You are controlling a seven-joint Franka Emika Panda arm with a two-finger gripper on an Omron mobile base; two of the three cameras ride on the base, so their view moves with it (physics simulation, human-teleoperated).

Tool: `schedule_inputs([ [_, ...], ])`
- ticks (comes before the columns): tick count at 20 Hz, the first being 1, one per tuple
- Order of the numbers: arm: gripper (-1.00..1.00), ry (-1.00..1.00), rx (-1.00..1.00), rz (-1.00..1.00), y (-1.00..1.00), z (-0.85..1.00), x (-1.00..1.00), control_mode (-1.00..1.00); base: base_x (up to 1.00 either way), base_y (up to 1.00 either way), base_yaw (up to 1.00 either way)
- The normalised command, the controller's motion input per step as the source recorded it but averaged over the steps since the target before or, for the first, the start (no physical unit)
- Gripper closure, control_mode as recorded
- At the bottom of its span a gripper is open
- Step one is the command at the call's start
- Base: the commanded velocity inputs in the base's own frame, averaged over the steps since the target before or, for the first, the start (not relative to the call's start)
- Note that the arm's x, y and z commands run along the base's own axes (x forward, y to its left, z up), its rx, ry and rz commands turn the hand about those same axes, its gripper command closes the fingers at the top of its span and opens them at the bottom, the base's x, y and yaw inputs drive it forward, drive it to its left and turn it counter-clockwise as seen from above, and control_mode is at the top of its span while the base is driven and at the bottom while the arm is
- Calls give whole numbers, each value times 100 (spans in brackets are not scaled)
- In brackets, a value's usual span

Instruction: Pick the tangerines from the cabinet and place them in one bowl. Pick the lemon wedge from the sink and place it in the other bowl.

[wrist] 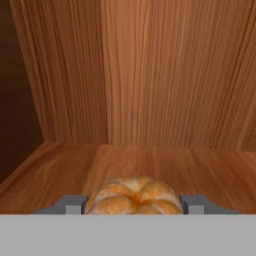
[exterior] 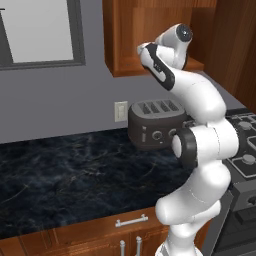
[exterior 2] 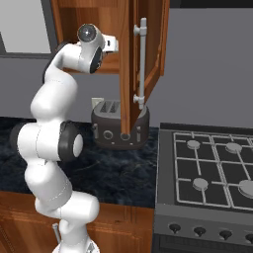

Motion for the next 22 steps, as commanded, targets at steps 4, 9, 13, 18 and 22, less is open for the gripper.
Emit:
schedule_inputs([
  [4, 100, 0, 0, -1, 0, 1, -68, -100, 0, 0, 0],
  [9, 100, 0, 0, -3, 0, 12, -67, -100, 0, 0, 0],
  [13, 100, 0, 0, -4, 0, 29, -67, -100, 0, 0, 0],
  [18, 100, 0, 0, -6, 0, 30, -51, -100, 0, 0, 0],
  [22, 100, 3, 1, -6, 0, 16, -79, -100, 0, 0, 0],
])
